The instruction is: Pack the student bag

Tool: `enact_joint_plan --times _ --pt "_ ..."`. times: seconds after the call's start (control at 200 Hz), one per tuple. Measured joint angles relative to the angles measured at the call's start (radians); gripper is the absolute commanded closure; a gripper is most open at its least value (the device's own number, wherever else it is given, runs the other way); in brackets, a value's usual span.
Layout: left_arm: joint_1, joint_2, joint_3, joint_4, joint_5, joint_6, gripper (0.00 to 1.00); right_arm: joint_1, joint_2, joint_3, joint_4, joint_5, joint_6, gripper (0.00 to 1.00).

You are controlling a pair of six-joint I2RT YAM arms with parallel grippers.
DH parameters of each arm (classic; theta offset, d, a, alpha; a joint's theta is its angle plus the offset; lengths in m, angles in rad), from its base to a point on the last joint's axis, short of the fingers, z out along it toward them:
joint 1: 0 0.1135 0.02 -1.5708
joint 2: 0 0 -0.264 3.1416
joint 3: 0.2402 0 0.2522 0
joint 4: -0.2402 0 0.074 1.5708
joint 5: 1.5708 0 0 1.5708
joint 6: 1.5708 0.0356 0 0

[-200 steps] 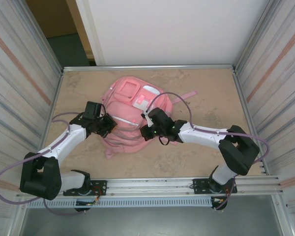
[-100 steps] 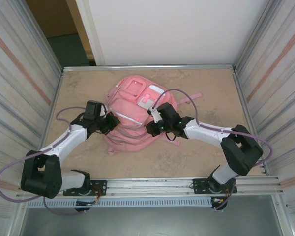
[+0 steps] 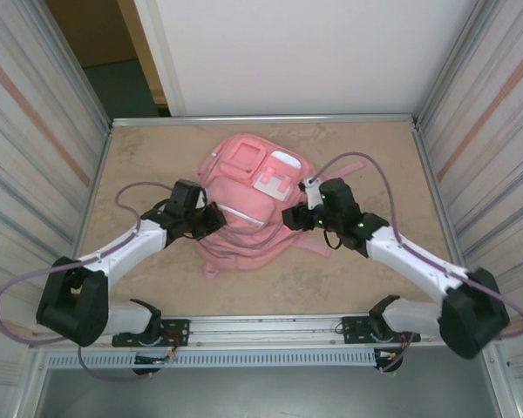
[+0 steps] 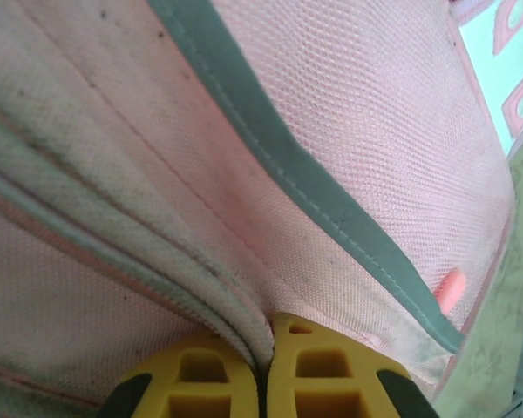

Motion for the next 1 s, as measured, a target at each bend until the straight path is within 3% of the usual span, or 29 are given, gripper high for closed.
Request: enact_joint_plan --times 0.085,0.135,0.175,0.256,0.426,0.536,0.541,0.556,0.571,0.691,0.862,0.997 --pt "-0.018 0.037 0.032 0.006 0.006 0.021 0.97 -0.034 -0.127 -0.016 -0.005 0.063 0.001 0.30" --pt "-0.019 0.050 0.043 0.018 0.019 0.039 0.88 -0.069 -0.196 -0.021 -0.011 0.105 0.016 0.22" --pt "-0.019 0.056 0.047 0.027 0.029 0.048 0.72 -0.101 -0.238 -0.024 -0.013 0.132 0.026 0.00" --pt "-0.021 0.057 0.054 0.042 0.046 0.075 0.57 -0.170 -0.308 -0.042 -0.017 0.174 0.052 0.01" --pt "-0.017 0.056 0.097 0.047 0.021 0.166 0.47 -0.265 -0.396 -0.117 -0.085 0.332 0.133 0.01" --pt "0.000 0.021 0.118 0.029 -0.097 0.257 0.40 -0.317 -0.449 -0.193 -0.101 0.441 0.148 0.01" --pt "0.001 0.020 0.118 0.029 -0.100 0.259 0.37 -0.319 -0.451 -0.196 -0.099 0.444 0.147 0.01" --pt "0.003 0.010 0.119 0.029 -0.117 0.272 0.09 -0.325 -0.457 -0.210 -0.094 0.453 0.143 0.01" --pt "0.006 -0.002 0.119 0.030 -0.139 0.303 0.02 -0.334 -0.465 -0.227 -0.086 0.463 0.137 0.01" --pt "0.013 -0.116 0.084 0.093 -0.270 0.484 0.01 -0.384 -0.488 -0.346 -0.016 0.467 0.081 0.01" --pt "0.027 -0.313 -0.153 0.337 -0.504 0.724 0.01 -0.443 -0.411 -0.471 0.156 0.404 -0.029 0.01" --pt "0.099 -0.295 -0.300 0.463 -0.542 0.933 0.01 -0.515 -0.247 -0.481 0.331 0.326 -0.056 0.01"
